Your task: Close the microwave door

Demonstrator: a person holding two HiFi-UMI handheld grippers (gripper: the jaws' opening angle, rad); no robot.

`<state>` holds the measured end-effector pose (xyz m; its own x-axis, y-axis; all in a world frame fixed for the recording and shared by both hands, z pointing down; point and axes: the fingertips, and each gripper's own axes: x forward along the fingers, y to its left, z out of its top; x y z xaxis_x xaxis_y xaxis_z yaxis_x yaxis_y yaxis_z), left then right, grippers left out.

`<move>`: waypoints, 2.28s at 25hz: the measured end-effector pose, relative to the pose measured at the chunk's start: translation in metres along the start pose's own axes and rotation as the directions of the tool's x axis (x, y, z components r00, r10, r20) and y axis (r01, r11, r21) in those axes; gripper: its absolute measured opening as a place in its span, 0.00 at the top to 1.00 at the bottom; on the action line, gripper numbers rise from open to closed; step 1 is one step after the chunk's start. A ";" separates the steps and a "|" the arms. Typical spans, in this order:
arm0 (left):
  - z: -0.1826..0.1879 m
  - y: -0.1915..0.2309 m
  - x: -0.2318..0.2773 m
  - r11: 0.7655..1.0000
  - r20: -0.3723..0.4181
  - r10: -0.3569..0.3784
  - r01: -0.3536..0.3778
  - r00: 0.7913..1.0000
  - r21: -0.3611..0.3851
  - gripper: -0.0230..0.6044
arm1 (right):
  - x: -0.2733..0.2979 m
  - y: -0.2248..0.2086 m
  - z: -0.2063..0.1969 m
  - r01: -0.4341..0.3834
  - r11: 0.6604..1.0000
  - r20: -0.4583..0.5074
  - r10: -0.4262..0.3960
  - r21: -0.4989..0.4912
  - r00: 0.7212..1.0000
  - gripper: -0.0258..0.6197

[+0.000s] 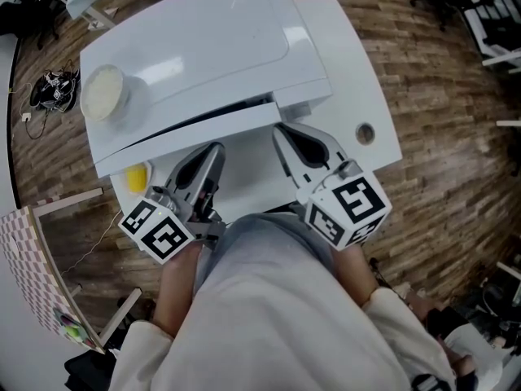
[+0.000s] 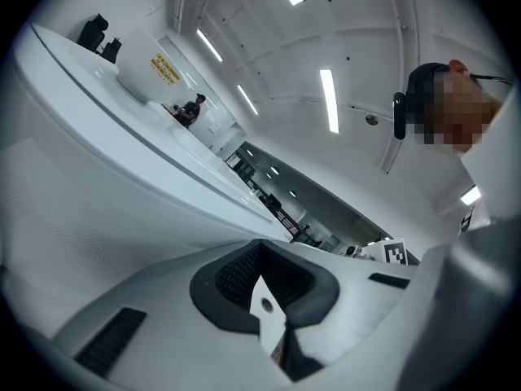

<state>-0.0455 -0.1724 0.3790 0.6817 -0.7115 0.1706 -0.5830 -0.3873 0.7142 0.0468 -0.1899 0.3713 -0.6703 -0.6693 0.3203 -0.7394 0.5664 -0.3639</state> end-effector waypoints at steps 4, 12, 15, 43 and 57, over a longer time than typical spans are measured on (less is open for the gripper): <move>0.003 0.001 -0.002 1.000 0.009 0.012 -0.012 1.000 0.016 0.94 | 0.001 0.000 0.001 0.015 1.000 0.007 -0.015 0.000 1.000 0.93; -0.002 0.002 0.000 1.000 -0.003 0.014 -0.014 1.000 0.022 0.94 | 0.002 0.001 0.001 0.020 1.000 0.016 -0.020 0.006 1.000 0.93; -0.002 0.001 0.001 1.000 -0.005 0.012 -0.012 1.000 0.021 0.94 | 0.002 0.001 0.002 0.018 1.000 0.017 -0.018 0.008 1.000 0.93; -0.004 -0.002 0.003 0.999 -0.003 0.012 -0.012 1.000 0.034 0.94 | 0.016 -0.006 0.008 0.028 0.999 0.038 -0.027 -0.022 0.999 0.93; -0.017 -0.027 -0.005 0.996 -0.014 -0.019 0.020 1.000 0.087 0.94 | -0.016 0.021 0.004 -0.047 0.997 0.029 0.049 -0.063 0.998 0.93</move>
<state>-0.0260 -0.1482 0.3707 0.6987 -0.6956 0.1670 -0.6055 -0.4507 0.6559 0.0422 -0.1691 0.3551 -0.7034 -0.6548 0.2767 -0.7098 0.6262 -0.3226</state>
